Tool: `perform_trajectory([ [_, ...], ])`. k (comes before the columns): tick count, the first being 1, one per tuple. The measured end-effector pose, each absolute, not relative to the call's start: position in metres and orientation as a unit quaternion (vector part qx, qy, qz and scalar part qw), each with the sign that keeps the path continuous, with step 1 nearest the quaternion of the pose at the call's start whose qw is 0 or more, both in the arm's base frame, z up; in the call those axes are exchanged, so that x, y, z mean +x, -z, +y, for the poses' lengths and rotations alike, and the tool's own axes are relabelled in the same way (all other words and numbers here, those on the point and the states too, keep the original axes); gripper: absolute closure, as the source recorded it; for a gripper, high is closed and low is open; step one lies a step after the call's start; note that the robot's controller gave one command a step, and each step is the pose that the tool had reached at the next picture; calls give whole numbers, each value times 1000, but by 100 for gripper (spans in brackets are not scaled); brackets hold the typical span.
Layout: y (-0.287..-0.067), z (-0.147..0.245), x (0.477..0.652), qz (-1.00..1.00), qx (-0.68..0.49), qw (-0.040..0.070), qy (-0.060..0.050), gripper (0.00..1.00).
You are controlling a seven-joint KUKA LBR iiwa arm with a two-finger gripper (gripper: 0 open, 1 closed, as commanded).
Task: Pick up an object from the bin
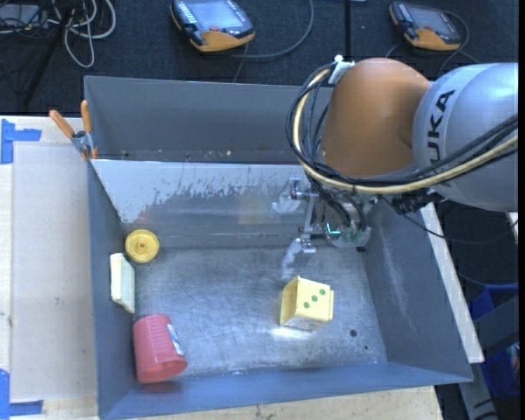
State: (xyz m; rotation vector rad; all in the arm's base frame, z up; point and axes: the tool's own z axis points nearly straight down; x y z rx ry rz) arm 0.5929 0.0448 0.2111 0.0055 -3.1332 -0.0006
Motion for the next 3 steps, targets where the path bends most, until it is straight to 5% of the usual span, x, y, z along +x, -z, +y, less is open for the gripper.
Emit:
perform_trajectory([
  [2, -215, 45, 594, -1000, 1, 0, 0, 0],
  [3, -108, 39, 584, -997, 84, 1, 0, 100],
])
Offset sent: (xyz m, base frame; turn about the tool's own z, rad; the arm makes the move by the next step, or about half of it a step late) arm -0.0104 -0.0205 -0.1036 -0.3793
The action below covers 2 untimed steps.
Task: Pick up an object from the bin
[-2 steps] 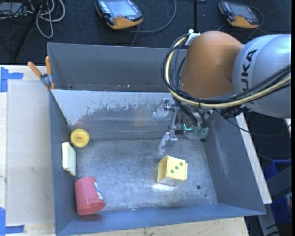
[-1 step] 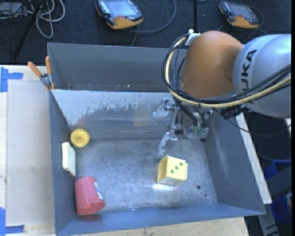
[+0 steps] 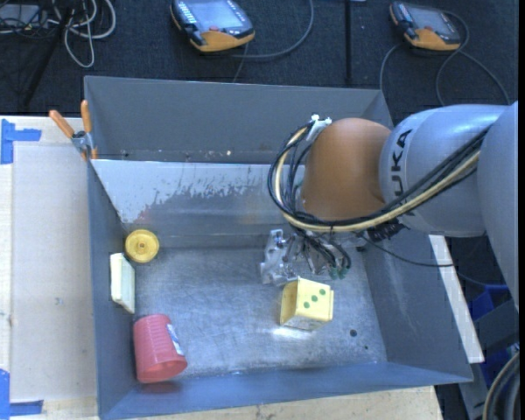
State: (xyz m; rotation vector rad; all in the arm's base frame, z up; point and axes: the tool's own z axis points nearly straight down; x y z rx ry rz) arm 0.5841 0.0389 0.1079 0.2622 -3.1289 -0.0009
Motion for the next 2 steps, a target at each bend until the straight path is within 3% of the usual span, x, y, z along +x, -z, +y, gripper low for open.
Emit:
perform_trajectory([
  [1, -108, 39, 584, -997, 83, 1, 0, 100],
  [2, -153, 47, 588, -995, 97, 4, 0, 100],
])
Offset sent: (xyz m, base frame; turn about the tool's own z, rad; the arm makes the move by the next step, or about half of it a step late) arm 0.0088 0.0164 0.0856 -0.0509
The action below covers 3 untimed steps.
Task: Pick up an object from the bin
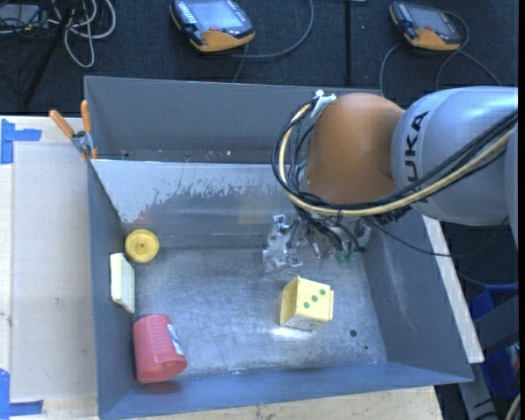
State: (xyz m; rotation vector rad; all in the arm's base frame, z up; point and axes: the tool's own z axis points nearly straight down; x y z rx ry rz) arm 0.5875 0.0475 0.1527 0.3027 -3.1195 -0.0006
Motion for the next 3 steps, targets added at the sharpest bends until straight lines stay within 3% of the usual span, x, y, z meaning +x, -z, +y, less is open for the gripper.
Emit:
perform_trajectory([
  [1, -187, 29, 567, -999, 52, 1, 0, 0],
  [2, -187, 29, 567, -999, 52, 1, 0, 0],
  [3, -165, 22, 552, -995, 100, -4, 0, 0],
])
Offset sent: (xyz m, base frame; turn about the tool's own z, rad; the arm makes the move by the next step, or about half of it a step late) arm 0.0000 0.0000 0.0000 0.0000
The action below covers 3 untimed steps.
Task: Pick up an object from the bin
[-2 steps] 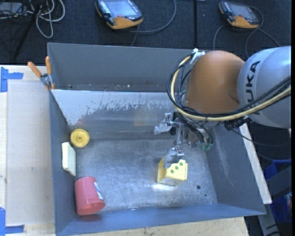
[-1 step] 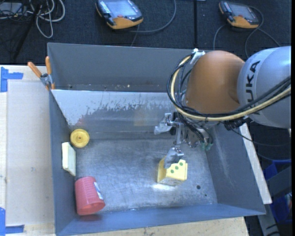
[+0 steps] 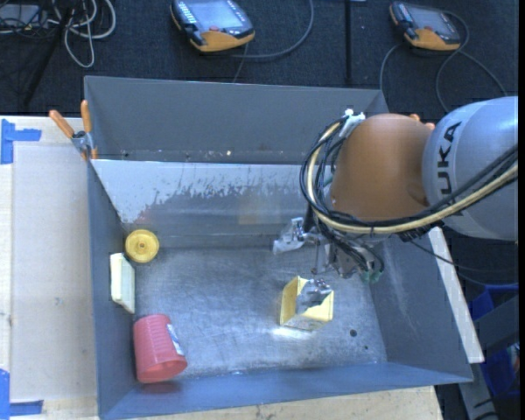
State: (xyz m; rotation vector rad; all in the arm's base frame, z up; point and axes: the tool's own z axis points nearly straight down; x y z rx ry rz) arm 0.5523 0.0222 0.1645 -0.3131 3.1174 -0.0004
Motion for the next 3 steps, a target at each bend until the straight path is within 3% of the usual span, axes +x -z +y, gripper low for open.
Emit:
perform_trajectory([
  [1, -123, -3, 541, 989, -147, 0, 0, 0],
  [2, -83, -17, 549, 975, -222, 6, -4, 100],
  [3, -82, -17, 549, 975, -222, 6, -4, 100],
])
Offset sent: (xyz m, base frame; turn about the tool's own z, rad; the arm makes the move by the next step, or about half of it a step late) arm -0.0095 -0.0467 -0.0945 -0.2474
